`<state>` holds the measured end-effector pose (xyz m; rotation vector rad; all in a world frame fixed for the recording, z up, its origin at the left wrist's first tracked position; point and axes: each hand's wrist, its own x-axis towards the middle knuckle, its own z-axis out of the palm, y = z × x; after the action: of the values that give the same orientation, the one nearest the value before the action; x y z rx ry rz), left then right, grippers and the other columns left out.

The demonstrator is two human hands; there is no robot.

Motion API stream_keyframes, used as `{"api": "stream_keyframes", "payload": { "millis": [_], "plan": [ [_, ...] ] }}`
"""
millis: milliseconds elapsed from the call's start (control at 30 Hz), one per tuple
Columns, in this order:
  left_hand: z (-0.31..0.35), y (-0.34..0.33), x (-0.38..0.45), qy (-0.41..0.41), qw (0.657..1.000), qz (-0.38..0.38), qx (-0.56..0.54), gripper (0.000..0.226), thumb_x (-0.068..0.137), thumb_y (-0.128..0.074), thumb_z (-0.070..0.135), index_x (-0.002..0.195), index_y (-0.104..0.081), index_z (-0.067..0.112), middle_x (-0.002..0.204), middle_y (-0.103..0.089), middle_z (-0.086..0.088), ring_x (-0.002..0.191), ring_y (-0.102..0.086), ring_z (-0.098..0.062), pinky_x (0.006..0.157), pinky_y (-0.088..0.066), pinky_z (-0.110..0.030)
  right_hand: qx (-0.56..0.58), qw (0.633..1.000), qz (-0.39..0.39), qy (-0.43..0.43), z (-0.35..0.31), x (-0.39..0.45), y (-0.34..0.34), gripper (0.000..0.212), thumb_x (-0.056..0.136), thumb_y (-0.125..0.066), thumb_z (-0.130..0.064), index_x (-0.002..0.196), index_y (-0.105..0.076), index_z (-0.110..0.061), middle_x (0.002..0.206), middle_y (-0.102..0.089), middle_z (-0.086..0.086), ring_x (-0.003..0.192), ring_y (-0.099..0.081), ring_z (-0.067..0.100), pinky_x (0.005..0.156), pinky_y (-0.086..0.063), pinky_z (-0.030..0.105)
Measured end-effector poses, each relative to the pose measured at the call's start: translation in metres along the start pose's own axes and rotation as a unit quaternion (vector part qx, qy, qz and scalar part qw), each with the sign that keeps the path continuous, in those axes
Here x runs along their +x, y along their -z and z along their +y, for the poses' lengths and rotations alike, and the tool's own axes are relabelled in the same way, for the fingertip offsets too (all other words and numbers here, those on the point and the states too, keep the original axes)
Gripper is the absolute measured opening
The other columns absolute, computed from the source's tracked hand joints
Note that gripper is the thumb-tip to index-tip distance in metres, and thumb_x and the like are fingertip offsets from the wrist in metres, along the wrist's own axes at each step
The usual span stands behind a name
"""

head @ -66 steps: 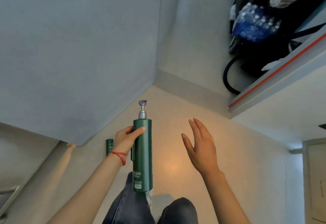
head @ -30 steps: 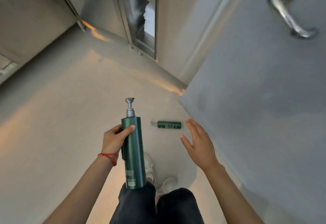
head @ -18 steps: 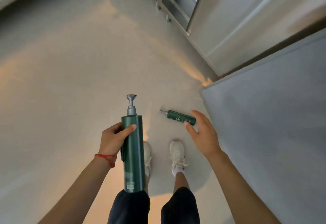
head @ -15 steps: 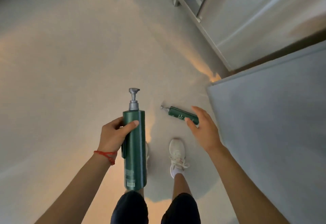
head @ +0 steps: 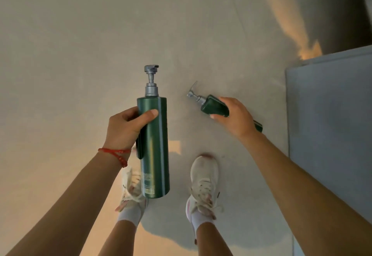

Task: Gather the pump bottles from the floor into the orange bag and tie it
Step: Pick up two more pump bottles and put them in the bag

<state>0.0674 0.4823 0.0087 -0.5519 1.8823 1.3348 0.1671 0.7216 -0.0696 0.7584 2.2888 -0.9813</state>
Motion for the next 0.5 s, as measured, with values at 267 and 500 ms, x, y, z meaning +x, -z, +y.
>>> {"api": "stream_keyframes", "payload": {
  "millis": [267,500],
  "plan": [
    [-0.052,0.007,0.014,0.026,0.999,0.013,-0.027,0.04,0.043,-0.073,0.045,0.076,-0.069,0.023,0.064,-0.072,0.013,0.062,-0.067,-0.005,0.051,-0.051,-0.015,-0.038,0.999,0.014,0.01,0.016,0.03,-0.041,0.063,0.069,-0.077,-0.027,0.125,-0.051,-0.015,0.121,-0.059,0.013,0.11,-0.054,0.03,0.092,-0.045,0.041],
    [-0.019,0.024,-0.025,0.012,0.998,0.027,-0.047,0.01,0.064,-0.075,0.027,0.073,-0.071,0.024,0.065,-0.073,0.01,0.062,-0.068,-0.007,0.051,-0.051,-0.015,0.342,0.935,0.048,-0.078,-0.038,-0.034,0.004,0.021,0.067,-0.078,-0.022,0.085,-0.067,-0.028,0.075,-0.072,-0.01,0.069,-0.068,0.009,0.055,-0.052,0.017]
  ]
}}
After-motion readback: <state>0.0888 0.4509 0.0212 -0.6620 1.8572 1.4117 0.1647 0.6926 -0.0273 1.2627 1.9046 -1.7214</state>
